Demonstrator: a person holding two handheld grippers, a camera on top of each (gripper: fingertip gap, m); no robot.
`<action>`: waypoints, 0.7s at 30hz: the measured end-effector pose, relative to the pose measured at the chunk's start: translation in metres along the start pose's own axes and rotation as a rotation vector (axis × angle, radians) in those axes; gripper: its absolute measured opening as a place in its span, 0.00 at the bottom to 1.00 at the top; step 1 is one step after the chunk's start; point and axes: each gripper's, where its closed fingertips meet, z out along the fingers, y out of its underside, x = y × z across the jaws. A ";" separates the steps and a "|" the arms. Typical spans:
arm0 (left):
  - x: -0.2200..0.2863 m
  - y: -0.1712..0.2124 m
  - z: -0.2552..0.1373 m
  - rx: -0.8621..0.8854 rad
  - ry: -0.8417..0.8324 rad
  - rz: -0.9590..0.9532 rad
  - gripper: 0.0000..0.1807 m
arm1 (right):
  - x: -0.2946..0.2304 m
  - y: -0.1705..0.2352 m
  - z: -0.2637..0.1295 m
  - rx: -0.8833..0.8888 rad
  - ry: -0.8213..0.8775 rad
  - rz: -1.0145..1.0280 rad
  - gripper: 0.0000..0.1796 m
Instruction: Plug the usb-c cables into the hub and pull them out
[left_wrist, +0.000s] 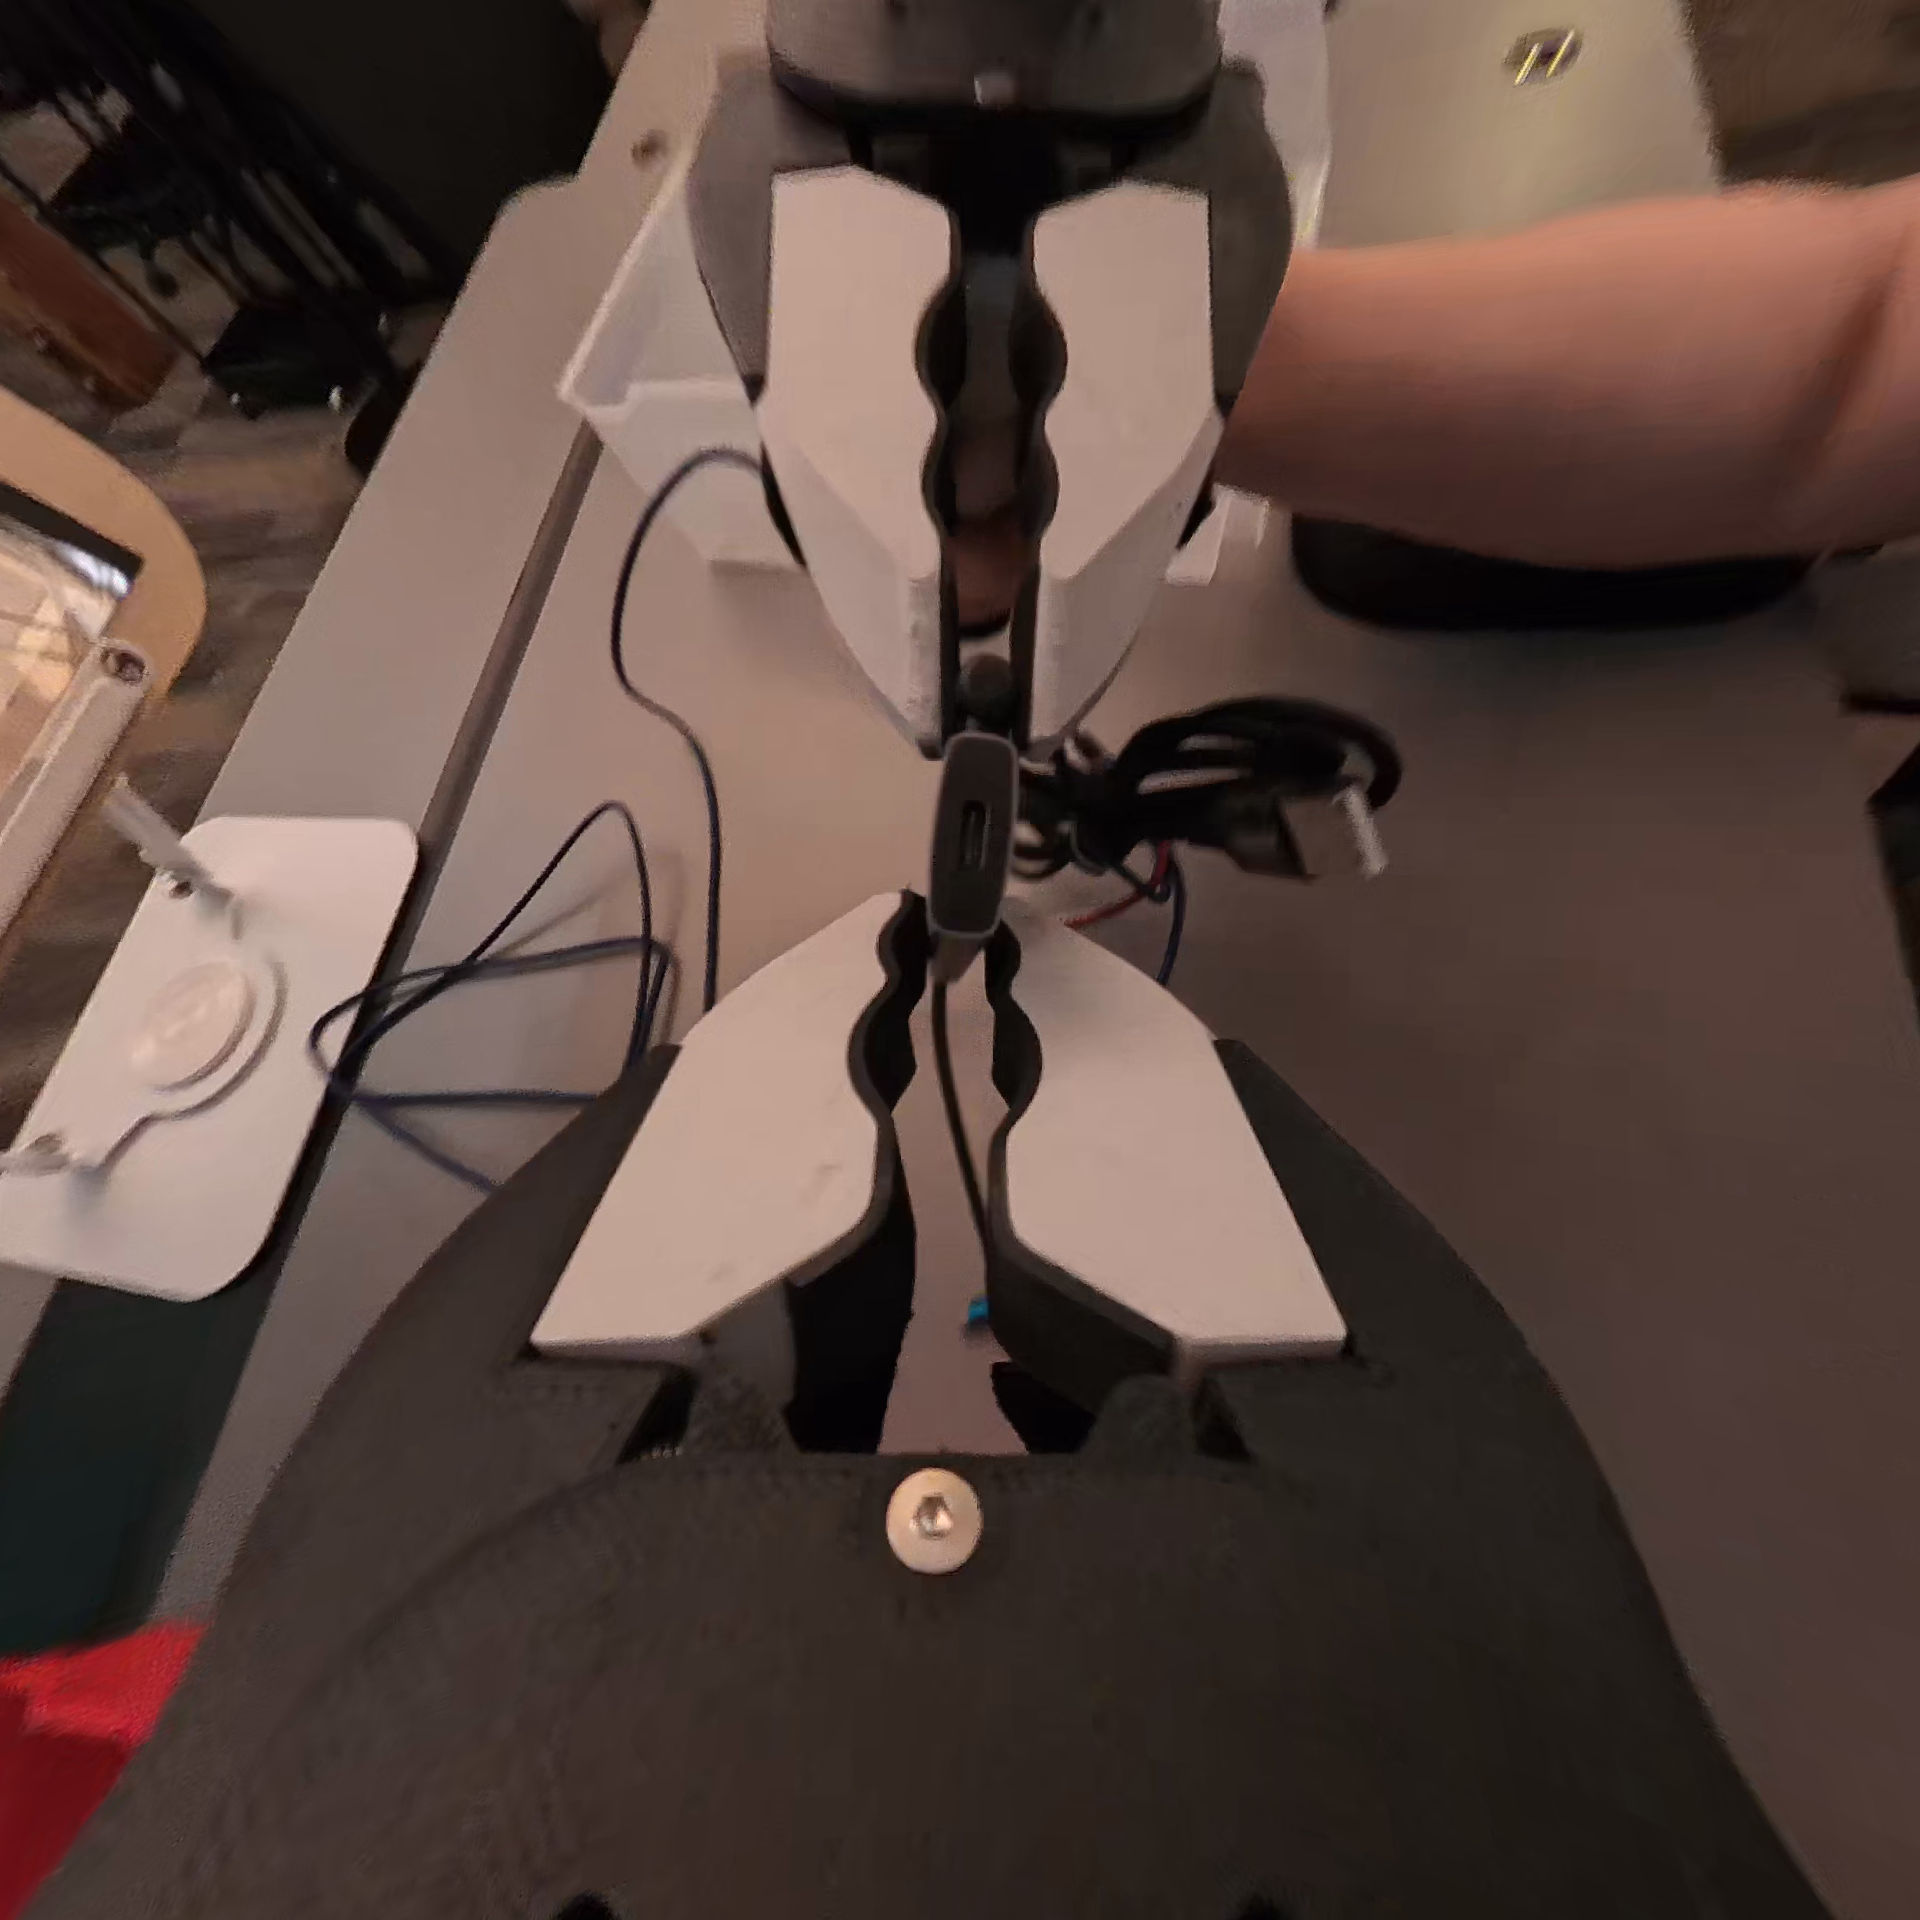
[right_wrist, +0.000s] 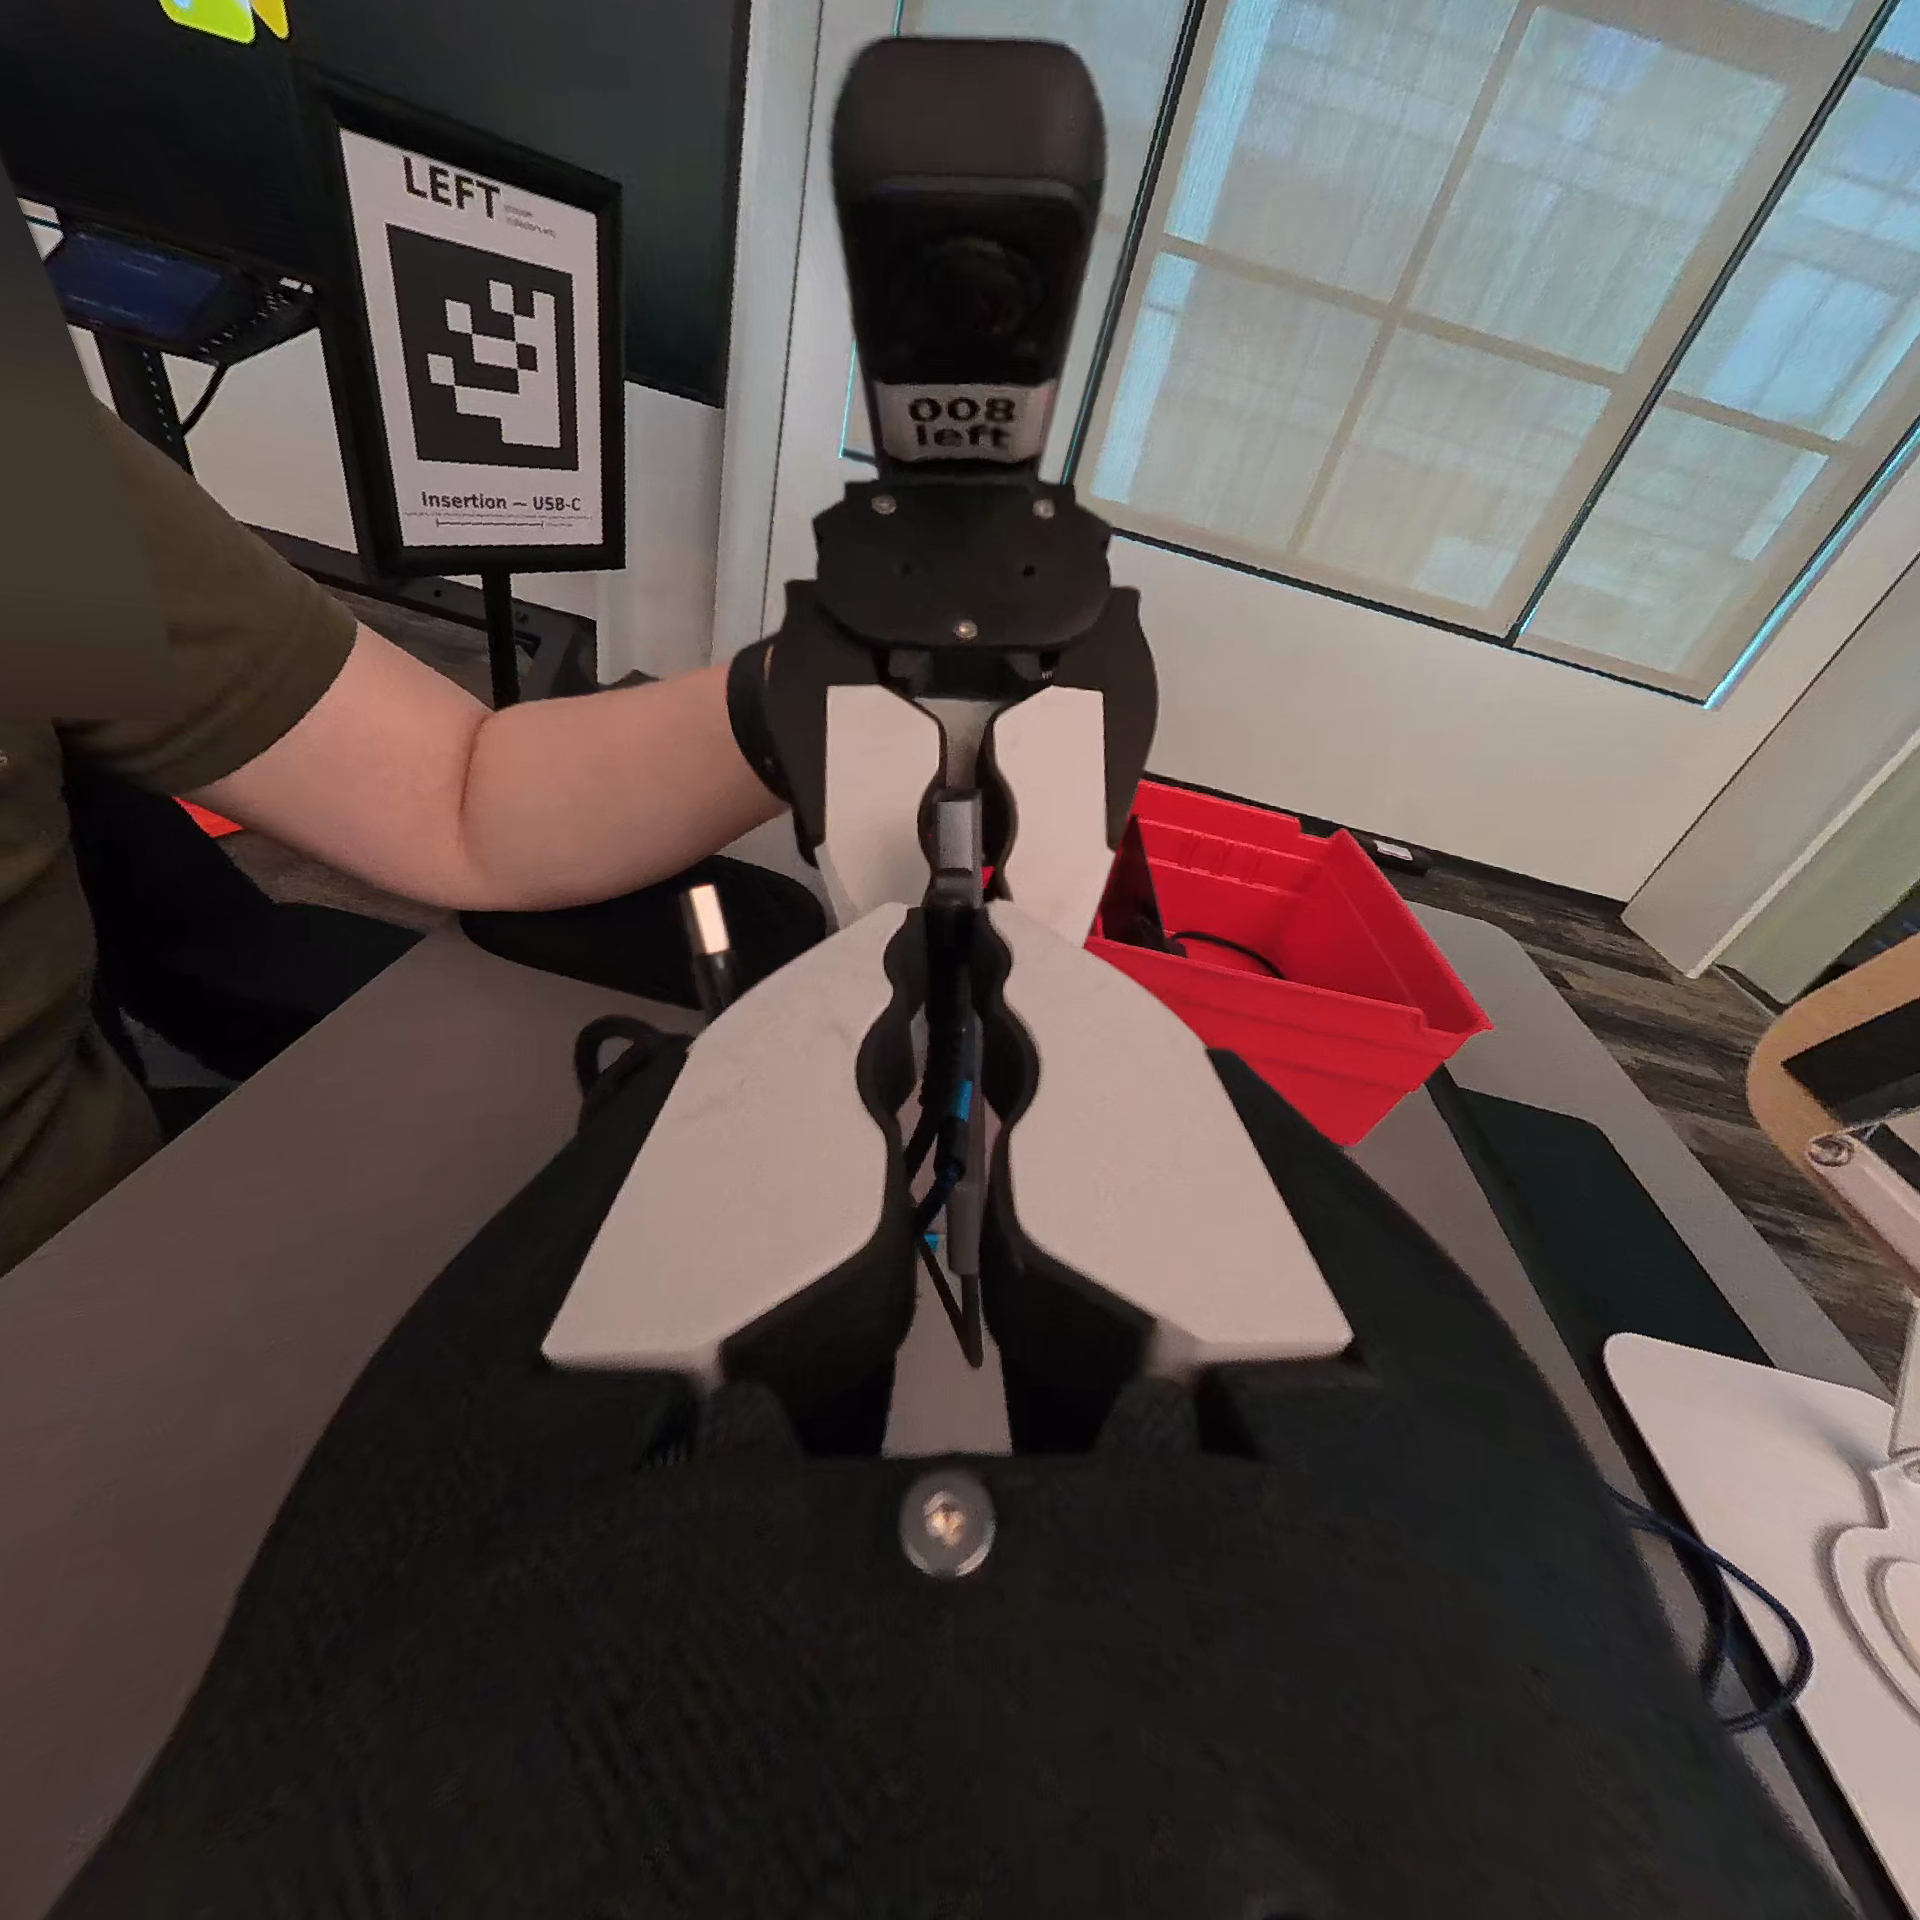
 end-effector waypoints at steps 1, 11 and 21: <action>0.001 -0.007 -0.002 0.070 0.032 -0.024 0.07 | 0.000 -0.001 -0.001 0.004 0.003 -0.002 0.04; -0.004 -0.052 -0.014 0.483 0.074 -0.085 0.06 | 0.007 -0.023 -0.017 0.122 0.024 0.040 0.05; -0.001 -0.049 -0.012 0.354 0.082 -0.129 0.05 | 0.009 -0.020 -0.018 0.053 0.013 0.130 0.05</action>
